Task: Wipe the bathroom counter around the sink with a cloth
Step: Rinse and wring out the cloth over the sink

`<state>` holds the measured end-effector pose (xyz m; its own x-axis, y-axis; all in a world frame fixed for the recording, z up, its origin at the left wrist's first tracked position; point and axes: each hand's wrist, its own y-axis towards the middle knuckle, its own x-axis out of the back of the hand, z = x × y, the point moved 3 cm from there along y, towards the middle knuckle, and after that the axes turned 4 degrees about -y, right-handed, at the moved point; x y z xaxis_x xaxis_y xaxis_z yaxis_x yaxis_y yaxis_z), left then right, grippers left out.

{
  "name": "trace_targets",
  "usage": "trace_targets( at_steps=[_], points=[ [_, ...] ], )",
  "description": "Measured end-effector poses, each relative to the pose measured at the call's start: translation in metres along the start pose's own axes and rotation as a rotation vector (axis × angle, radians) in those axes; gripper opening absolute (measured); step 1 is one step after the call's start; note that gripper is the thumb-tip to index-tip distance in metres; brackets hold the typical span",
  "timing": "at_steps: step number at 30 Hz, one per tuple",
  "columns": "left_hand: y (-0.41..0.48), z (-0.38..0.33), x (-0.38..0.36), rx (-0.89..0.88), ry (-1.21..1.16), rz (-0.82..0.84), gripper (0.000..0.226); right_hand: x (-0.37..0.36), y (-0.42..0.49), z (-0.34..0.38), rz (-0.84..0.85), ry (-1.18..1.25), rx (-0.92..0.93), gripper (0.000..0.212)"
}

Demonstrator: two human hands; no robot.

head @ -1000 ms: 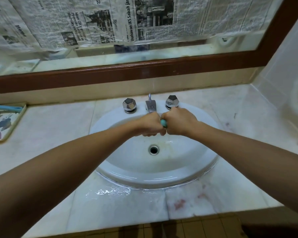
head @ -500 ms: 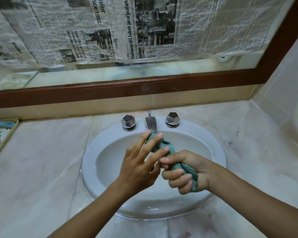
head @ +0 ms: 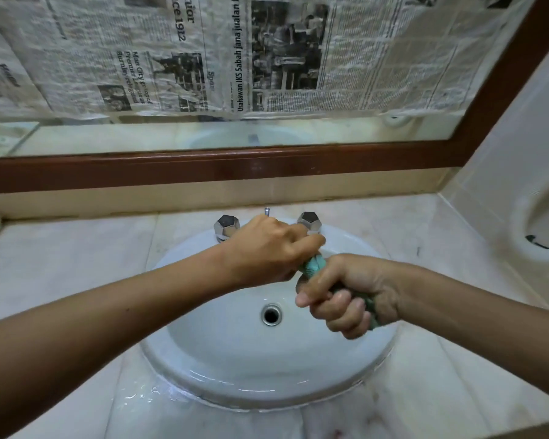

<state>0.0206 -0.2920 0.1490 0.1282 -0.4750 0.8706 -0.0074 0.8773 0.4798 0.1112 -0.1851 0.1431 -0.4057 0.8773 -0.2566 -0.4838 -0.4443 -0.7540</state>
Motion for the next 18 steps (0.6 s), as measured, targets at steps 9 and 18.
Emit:
trace_targets(
  at_steps=[9,18],
  points=[
    [-0.001,0.008,-0.026,0.415,0.189,0.592,0.019,0.018,0.033,0.025,-0.828,-0.785,0.103,0.019],
    [-0.013,0.032,-0.050,0.794,-0.232,0.560,0.010,0.022,0.054,0.043,-1.092,-1.382,0.152,0.024]
  ],
)
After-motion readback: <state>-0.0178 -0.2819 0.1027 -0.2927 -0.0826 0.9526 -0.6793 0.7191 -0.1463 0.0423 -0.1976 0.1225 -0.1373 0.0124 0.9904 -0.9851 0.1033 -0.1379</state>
